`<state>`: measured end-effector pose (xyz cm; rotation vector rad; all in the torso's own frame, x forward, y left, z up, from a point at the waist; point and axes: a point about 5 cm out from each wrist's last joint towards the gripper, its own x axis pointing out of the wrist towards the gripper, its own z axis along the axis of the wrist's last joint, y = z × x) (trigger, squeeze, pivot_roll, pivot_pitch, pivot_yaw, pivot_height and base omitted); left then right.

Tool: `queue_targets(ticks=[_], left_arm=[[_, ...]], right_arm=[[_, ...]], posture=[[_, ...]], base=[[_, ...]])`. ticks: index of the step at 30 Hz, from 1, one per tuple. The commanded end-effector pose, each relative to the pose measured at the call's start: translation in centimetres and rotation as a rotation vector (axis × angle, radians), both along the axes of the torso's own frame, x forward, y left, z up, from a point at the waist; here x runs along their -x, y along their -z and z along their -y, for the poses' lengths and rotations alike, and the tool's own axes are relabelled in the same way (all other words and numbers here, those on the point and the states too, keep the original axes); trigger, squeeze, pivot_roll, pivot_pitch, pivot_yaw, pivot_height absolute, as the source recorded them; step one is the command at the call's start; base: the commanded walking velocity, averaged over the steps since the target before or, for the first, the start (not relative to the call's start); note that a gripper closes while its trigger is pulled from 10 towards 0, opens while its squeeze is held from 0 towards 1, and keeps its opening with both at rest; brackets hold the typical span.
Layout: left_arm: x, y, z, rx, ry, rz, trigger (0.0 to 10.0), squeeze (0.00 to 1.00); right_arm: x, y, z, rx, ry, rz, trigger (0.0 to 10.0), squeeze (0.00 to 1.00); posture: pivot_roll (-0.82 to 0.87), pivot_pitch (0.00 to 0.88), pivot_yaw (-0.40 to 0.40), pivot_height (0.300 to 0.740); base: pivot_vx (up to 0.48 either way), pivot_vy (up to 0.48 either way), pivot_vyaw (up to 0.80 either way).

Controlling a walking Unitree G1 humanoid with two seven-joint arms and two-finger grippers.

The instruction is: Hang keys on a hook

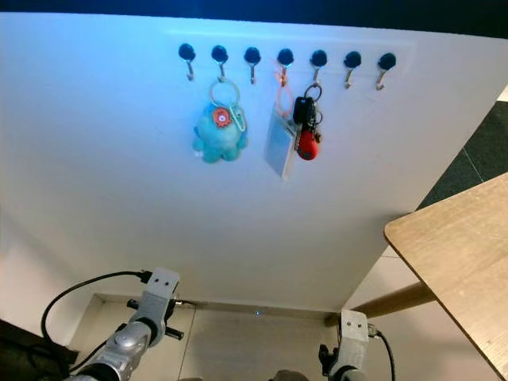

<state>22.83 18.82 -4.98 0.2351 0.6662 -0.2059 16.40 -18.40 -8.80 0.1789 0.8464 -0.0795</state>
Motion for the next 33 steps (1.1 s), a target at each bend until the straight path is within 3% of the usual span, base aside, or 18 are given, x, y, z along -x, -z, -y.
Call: queue_targets(ticks=[1,6,8,10,13,17,22,27,30,31,33], left_arm=[[0.2,0.1,-0.5,-0.02,-0.003,-0.005,10.0,0.0],[-0.3,-0.7,-0.4,-0.035,0.071,0.059,10.0,0.0],[-0.8,-1.6,-0.1,0.012,0.125,0.136,10.0,0.0],[-1.3,-3.1,0.4,0.087,0.221,0.245,10.0,0.0],[-2.4,-5.8,0.7,0.111,0.353,0.392,10.0,0.0],[-3.3,-8.2,0.8,0.131,0.433,0.482,10.0,0.0],[-3.7,-13.7,0.8,0.168,0.703,0.605,10.0,0.0],[-4.0,-17.7,0.2,0.179,0.793,0.67,10.0,0.0],[-4.1,-20.1,0.1,0.207,0.802,0.713,10.0,0.0],[-4.2,-21.7,0.0,0.232,0.802,0.744,10.0,0.0],[-4.4,-22.5,-0.1,0.228,0.794,0.773,10.0,0.0]], right_arm=[[-0.3,-0.1,-0.3,-0.004,-0.019,0.016,10.0,0.0],[-1.3,-0.8,-0.5,0.031,-0.103,0.08,10.0,0.0],[-2.1,-1.4,-0.5,0.052,-0.148,0.138,10.0,0.0],[-3.1,-2.3,-0.6,0.076,-0.194,0.217,10.0,0.0],[-5.1,-4.2,-0.7,0.084,-0.241,0.373,10.0,0.0],[-6.7,-6.2,-1.3,0.07,-0.306,0.511,10.0,0.0],[-8.4,-9.5,-2.4,0.071,-0.43,0.708,10.0,0.0],[-9.0,-11.5,-3.3,0.058,-0.462,0.807,10.0,0.0],[-9.2,-12.4,-3.9,0.044,-0.477,0.845,10.0,0.0],[-9.2,-13.0,-4.4,0.034,-0.489,0.866,10.0,0.0],[-9.3,-13.3,-4.6,0.03,-0.494,0.876,10.0,0.0]], posture=[[0.06,0.072,-0.018,0.74],[0.05,0.076,-0.018,0.74],[0.05,0.076,-0.018,0.74],[0.05,0.077,-0.02,0.74],[0.06,0.077,-0.022,0.74],[0.06,0.076,-0.022,0.74],[0.06,0.075,-0.024,0.74],[0.06,0.075,-0.026,0.74],[0.07,0.074,-0.028,0.74],[0.07,0.074,-0.028,0.74],[0.07,0.072,-0.033,0.74]], base=[[0.0,0.0,0.0],[0.0,0.0,0.0],[0.0,0.0,0.0],[0.0,0.0,0.0],[0.0,0.0,0.0],[0.0,0.0,0.0],[0.0,0.0,0.0],[0.0,0.0,0.0],[0.0,0.0,0.0],[0.0,0.0,0.0],[0.0,0.0,0.0]])
